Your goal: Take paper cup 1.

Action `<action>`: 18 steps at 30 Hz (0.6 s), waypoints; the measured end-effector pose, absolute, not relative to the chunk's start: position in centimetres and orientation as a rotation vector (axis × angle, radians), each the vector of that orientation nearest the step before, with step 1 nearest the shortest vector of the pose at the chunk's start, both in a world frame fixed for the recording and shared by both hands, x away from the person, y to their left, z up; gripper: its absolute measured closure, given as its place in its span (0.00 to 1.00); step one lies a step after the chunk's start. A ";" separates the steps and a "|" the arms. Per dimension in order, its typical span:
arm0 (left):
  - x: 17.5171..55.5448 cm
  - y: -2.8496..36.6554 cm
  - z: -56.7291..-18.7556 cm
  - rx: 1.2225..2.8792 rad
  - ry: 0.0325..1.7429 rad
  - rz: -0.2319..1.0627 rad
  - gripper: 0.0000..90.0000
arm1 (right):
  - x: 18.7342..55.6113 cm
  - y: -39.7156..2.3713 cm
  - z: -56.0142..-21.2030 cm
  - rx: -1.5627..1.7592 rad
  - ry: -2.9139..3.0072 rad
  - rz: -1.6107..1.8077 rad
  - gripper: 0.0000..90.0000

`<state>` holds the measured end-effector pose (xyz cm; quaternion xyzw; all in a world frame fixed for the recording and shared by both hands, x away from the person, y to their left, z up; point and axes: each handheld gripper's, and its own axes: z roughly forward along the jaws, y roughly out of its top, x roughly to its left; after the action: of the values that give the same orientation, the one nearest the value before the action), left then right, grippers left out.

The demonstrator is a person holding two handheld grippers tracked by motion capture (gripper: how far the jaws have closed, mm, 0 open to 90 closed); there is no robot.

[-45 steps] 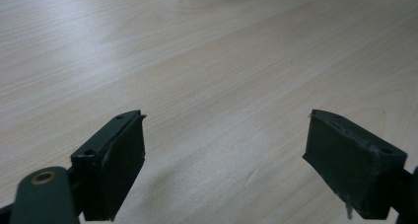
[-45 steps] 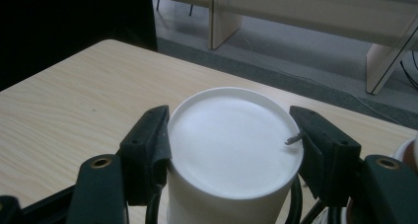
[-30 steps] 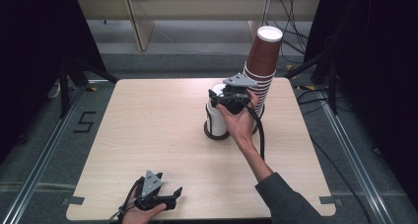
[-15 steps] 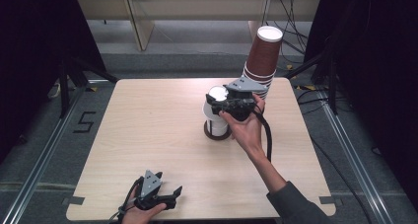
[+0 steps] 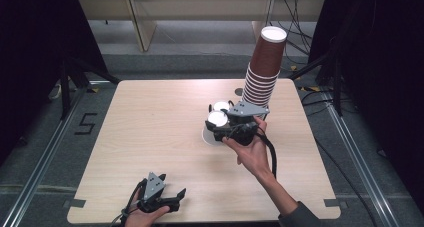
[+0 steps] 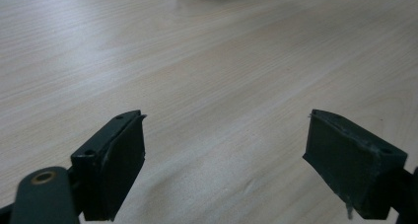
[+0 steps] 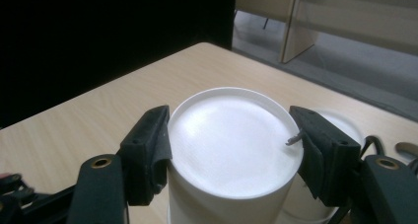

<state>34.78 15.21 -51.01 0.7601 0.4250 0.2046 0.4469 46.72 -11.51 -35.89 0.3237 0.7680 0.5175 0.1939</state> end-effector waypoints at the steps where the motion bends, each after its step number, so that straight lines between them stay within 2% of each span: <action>1: 34.8 15.2 -51.0 1.882 1.052 0.507 0.16 | 46.7 -11.5 -35.9 0.908 2.154 1.451 0.40; 18: 35.1 15.3 -51.2 1.873 1.042 0.505 0.16 | 45.4 -11.4 -40.0 0.882 2.308 1.398 0.40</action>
<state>35.06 15.29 -51.20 0.7585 0.4219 0.2044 0.4526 45.35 -11.44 -40.00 0.3070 0.8036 0.4870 0.1509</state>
